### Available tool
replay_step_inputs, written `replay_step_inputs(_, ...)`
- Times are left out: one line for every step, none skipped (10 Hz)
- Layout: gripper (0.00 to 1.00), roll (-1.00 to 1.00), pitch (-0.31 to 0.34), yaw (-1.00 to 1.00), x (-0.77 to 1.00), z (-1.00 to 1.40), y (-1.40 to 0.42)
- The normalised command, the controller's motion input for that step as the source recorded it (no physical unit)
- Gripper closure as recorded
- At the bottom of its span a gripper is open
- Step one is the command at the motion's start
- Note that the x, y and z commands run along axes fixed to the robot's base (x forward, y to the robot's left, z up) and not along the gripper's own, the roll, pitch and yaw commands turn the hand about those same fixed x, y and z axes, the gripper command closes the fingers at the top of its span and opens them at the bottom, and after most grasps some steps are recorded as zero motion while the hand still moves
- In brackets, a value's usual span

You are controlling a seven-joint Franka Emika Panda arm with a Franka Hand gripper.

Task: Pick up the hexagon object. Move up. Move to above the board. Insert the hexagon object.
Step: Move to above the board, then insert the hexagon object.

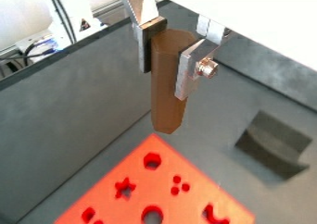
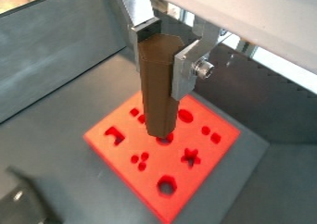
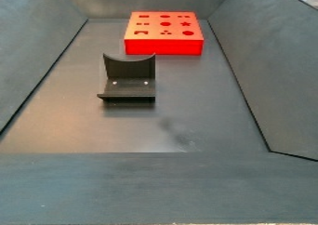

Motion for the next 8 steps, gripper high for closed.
replay_step_inputs(1.00,0.04,0.092,0.00,0.23,-0.02,-0.39)
replay_step_inputs(1.00,0.05,0.070,0.00,0.12,0.01,-0.20)
replay_step_inputs(1.00,0.00,-0.006,0.00,-0.08,-0.04,0.00)
replay_step_inputs(1.00,0.00,0.000,-0.03,-0.17,-0.22,0.22)
replay_step_inputs(1.00,-0.02,0.000,0.01,-0.04,-0.28,0.48)
replay_step_inputs(1.00,0.00,0.000,0.00,-0.34,-0.51,0.35)
replay_step_inputs(1.00,0.03,0.000,0.00,-0.17,-0.69,0.29)
replay_step_inputs(1.00,0.00,-0.040,0.00,-0.09,-0.95,0.07)
